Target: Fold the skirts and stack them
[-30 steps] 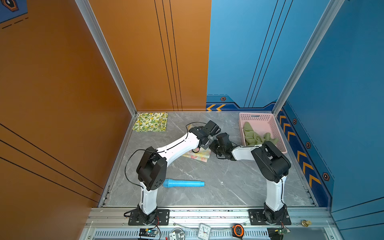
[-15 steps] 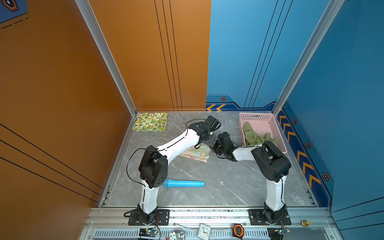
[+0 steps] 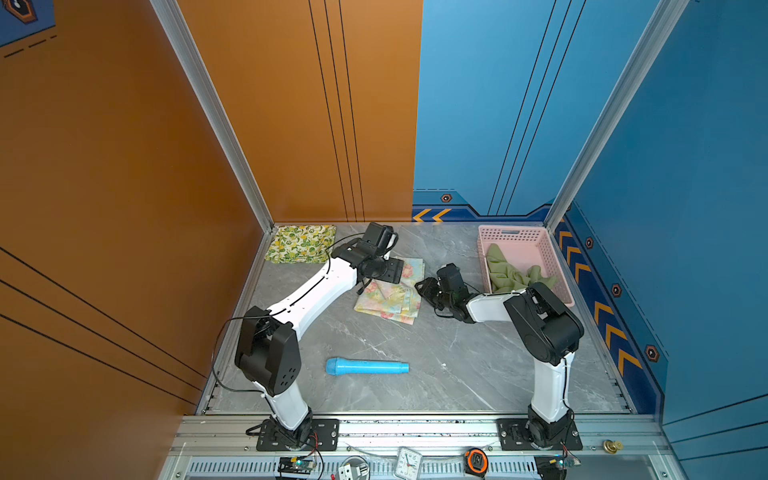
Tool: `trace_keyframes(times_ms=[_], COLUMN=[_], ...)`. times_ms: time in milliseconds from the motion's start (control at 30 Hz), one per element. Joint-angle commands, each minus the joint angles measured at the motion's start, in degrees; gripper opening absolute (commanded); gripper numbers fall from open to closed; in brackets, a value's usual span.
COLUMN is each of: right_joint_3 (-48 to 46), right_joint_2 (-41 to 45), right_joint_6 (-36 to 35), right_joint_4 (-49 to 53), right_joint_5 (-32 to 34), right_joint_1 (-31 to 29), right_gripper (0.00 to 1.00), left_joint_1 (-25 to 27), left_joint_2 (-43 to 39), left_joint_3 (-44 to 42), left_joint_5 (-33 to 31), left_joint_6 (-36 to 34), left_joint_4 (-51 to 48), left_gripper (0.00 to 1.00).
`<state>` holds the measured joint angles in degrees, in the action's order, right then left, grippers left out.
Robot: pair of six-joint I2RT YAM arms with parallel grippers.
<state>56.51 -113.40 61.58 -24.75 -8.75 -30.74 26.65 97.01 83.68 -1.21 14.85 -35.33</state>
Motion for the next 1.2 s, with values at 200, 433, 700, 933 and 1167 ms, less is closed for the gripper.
trace_keyframes(times_ms=[200,433,700,933,1167], right_joint_3=[0.3,2.2,4.6,7.0,6.1], right_joint_2=[0.5,1.0,3.7,6.7,8.4], right_joint_6=[-7.2,-10.7,-21.1,-29.4,-27.8], right_joint_4=[9.8,12.5,17.9,21.8,21.9], right_joint_5=[1.6,2.6,6.0,9.8,8.9], right_joint_1=[-0.3,-1.2,-1.6,-1.9,-1.2], right_gripper=[0.52,0.52,0.59,0.65,0.65], left_joint_1=[-9.9,-14.2,-14.7,-15.8,-15.2], left_joint_2=[3.7,11.4,12.7,9.5,8.9], left_joint_3=[-4.8,-2.1,-3.5,-11.1,-14.8], left_joint_5=[14.7,22.6,22.5,22.2,21.6], left_joint_6=[12.5,19.3,20.6,18.8,16.0], left_joint_4=[6.1,13.1,12.6,12.5,12.5], left_gripper=[0.84,0.80,0.77,0.74,0.60])
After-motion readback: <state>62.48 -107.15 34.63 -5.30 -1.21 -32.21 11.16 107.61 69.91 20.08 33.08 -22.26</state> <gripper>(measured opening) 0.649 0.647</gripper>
